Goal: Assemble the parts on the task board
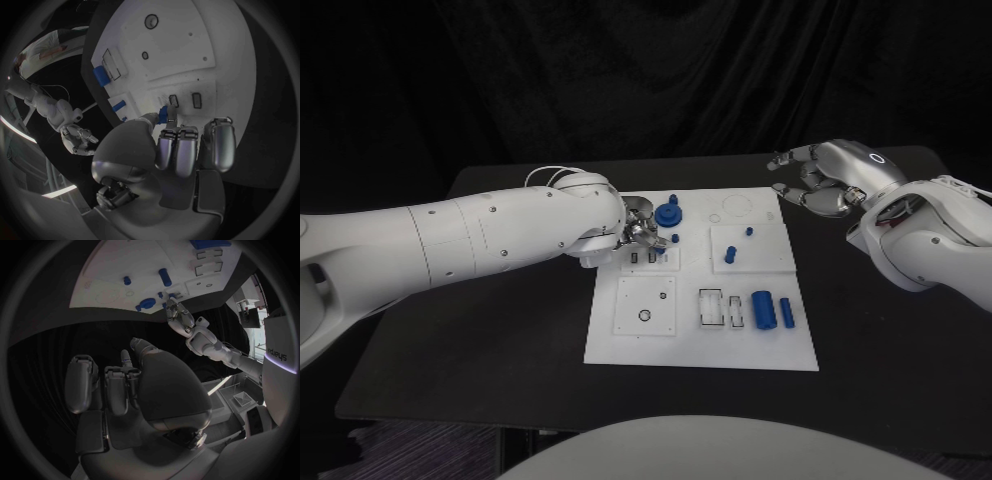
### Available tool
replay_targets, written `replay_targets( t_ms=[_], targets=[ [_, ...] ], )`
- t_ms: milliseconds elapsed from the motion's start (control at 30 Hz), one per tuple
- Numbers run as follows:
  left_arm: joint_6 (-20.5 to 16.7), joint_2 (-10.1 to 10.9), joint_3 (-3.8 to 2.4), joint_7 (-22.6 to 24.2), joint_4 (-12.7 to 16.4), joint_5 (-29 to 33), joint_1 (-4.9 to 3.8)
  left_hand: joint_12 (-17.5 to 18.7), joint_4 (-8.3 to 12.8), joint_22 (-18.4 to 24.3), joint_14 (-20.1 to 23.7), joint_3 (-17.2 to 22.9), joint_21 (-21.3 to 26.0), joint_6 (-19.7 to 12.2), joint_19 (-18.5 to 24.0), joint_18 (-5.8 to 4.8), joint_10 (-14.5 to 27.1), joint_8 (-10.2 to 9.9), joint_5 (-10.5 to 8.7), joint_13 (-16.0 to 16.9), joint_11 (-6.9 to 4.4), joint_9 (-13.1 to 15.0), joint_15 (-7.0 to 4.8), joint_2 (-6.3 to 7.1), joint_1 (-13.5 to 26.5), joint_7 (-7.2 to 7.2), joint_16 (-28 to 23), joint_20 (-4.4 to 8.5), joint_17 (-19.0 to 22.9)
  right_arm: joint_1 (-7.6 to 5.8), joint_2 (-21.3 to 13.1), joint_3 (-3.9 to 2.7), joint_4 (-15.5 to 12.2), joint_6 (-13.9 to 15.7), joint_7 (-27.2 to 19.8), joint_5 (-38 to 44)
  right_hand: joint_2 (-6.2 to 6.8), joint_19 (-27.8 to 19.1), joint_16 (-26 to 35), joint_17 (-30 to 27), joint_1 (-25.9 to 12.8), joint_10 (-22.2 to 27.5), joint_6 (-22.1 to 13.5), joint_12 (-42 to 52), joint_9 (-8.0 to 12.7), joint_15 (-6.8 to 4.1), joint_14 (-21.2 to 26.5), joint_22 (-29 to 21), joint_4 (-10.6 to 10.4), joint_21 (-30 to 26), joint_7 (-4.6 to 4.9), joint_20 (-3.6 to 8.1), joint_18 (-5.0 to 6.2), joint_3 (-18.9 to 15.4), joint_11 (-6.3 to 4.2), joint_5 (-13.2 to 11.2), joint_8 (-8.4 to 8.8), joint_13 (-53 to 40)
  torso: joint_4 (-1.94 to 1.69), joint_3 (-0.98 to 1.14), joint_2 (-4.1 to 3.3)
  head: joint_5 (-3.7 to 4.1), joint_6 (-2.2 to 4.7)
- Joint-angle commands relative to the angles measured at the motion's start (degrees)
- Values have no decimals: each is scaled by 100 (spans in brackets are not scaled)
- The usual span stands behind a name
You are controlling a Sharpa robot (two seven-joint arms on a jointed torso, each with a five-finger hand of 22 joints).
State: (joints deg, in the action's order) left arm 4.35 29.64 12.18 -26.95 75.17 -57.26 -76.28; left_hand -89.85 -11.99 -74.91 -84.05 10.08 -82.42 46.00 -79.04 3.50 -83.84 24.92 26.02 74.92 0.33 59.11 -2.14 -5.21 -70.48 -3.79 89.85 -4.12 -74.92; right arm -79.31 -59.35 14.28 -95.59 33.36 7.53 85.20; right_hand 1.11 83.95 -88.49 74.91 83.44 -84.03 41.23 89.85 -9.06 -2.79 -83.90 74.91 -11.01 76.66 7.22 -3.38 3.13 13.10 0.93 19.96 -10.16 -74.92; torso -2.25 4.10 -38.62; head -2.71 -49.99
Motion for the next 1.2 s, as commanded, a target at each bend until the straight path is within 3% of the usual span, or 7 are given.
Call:
replay_targets(
  t_ms=[33,167,367,1200],
  targets=[
    [-27,11,-5,82,35,9,14,-15,29,-185,-595,174,21,52,10,23,-616,-41,74,1508,-38,64,-53,102,9,5,15,34,-1508,16,-10,-4,3,-66,63,-32,-46,85,20,1368,4,-597,39,15,7,37,-566,1104,10,-28,8,-35,-6,37,55,35,24,-1508,5,-3,-1,-14,-1],
    [-58,32,-5,94,51,9,15,-15,104,-199,-595,533,33,97,7,23,-616,-97,214,1508,-45,189,-58,253,62,8,15,37,-1508,20,-11,-4,6,-95,77,-33,-46,85,20,1368,4,-597,39,15,7,37,-566,1104,10,-28,8,-35,-6,37,55,35,24,-1508,1,-5,3,-27,-1],
    [-108,79,-5,116,96,9,17,-15,171,-211,-595,814,45,138,5,23,-616,-139,224,1508,-50,294,-61,364,132,12,15,41,-1508,22,-12,-4,7,-120,90,-33,-46,80,30,1360,4,-597,40,15,9,37,-563,1100,11,-42,8,-36,-3,44,56,46,26,-1508,3,-4,4,-29,-1],
    [-368,426,-4,23,535,9,83,-15,190,-165,-595,1080,108,248,63,41,-616,-186,137,1508,-57,418,-66,467,324,21,15,44,-1508,30,-19,-4,10,-244,174,-34,-45,63,53,1340,5,-597,42,15,16,38,-557,1087,16,-86,5,-37,7,59,55,67,30,-1508,1,9,4,-77,-1]
  ],
)
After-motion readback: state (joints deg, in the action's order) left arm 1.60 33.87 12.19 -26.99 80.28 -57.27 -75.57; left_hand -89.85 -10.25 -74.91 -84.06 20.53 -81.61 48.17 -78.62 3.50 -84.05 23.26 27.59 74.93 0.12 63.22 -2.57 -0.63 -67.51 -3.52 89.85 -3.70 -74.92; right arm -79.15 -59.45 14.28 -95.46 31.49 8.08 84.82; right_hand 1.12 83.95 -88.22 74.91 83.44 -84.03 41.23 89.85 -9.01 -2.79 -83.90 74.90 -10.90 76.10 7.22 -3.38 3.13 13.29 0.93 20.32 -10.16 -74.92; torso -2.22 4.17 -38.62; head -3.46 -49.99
